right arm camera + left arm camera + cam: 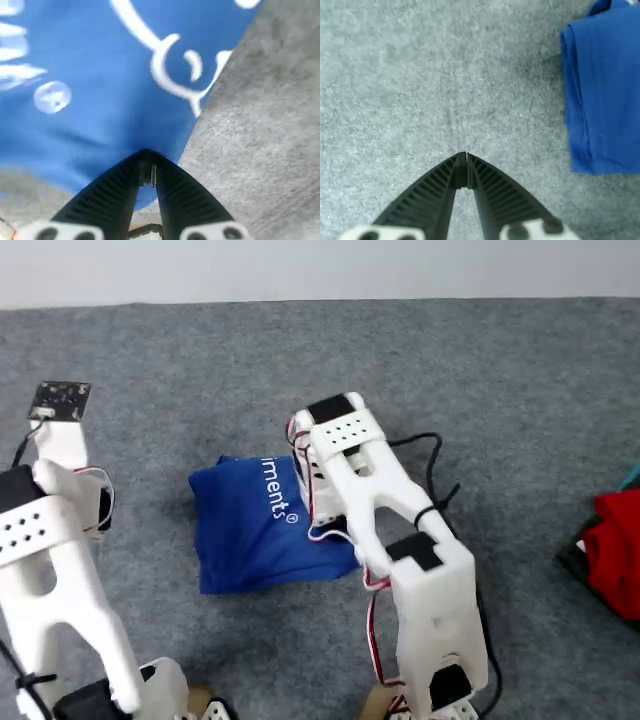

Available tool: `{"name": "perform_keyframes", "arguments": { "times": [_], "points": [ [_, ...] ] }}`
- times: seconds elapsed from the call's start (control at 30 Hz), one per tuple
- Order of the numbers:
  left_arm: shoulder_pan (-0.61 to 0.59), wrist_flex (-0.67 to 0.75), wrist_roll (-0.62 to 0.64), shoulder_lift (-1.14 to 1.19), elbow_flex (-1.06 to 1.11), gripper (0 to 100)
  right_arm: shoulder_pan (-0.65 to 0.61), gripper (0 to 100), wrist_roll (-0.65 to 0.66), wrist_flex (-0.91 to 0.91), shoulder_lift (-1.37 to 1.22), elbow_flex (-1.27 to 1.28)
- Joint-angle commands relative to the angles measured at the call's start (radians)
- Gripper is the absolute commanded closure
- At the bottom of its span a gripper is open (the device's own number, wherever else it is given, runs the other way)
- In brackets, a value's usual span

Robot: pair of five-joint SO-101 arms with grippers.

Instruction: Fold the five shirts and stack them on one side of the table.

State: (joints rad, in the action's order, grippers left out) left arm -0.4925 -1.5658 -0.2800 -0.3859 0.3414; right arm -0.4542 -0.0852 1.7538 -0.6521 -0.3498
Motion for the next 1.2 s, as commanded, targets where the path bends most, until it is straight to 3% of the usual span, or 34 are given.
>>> {"name": "perform_keyframes", "arguments": {
  "times": [0.0, 0.27, 0.67, 0.87, 1.0, 1.17],
  "points": [
    [0.006, 0.018, 0.011, 0.002, -0.071, 98, 0.079, 98.9, -0.005, 0.021, -0.051, -0.011],
    [0.006, 0.018, 0.011, 0.003, -0.073, 98, 0.147, 98.9, -0.002, 0.024, -0.036, -0.011],
    [0.008, 0.052, 0.011, 0.005, -0.048, 98, -0.082, 98.7, 0.006, 0.005, 0.137, -0.288],
    [-0.002, 0.054, 0.049, 0.003, -0.053, 98, -0.188, 98.9, 0.133, -0.133, 0.054, -0.364],
    [-0.086, 0.072, 0.103, 0.002, -0.054, 98, -0.211, 98.6, 0.209, -0.271, -0.007, -0.364],
    [-0.167, 0.074, 0.103, 0.003, -0.05, 98, -0.211, 84.6, 0.284, -0.306, -0.031, -0.422]
  ]
}}
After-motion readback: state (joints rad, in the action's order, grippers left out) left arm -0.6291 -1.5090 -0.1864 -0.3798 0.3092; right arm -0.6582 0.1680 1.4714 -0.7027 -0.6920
